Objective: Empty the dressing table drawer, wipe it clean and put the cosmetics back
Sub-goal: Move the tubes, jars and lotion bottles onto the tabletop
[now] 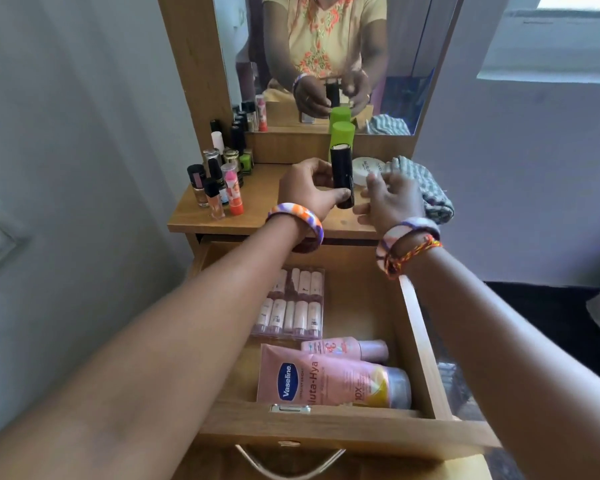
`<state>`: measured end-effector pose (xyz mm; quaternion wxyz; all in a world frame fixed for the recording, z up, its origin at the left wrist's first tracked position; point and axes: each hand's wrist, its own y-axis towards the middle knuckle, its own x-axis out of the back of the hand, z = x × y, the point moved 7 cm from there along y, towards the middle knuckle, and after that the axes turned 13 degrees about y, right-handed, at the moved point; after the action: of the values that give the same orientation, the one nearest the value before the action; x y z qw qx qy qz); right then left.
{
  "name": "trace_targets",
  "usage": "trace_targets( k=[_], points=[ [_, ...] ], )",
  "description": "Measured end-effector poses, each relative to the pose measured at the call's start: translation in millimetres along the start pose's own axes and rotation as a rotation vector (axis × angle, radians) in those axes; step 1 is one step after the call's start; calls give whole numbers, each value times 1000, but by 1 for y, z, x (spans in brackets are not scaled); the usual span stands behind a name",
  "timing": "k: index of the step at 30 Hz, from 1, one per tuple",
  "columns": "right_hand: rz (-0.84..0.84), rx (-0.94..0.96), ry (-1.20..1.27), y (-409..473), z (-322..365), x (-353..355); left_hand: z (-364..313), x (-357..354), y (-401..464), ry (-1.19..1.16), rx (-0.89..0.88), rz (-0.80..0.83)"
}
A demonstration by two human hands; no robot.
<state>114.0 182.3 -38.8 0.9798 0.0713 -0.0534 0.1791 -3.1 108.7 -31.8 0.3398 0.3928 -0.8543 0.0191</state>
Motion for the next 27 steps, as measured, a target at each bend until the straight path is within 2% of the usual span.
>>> trace_targets(
  k=[4,7,11,18,27],
  points=[
    [-108,59,-168,-5,-15,11,-4,-23,14,116,-28,-6],
    [-94,130,-192,-3,-16,8,-6,-40,22,127,-34,-2],
    [-36,215,-234,0,-19,-5,-4,-54,32,29,-7,-16],
    [54,133,-319,3,-29,-13,-8,-72,48,-11,-30,62],
    [50,126,-354,4,-28,-12,-10,-68,45,15,-54,55]
  ],
)
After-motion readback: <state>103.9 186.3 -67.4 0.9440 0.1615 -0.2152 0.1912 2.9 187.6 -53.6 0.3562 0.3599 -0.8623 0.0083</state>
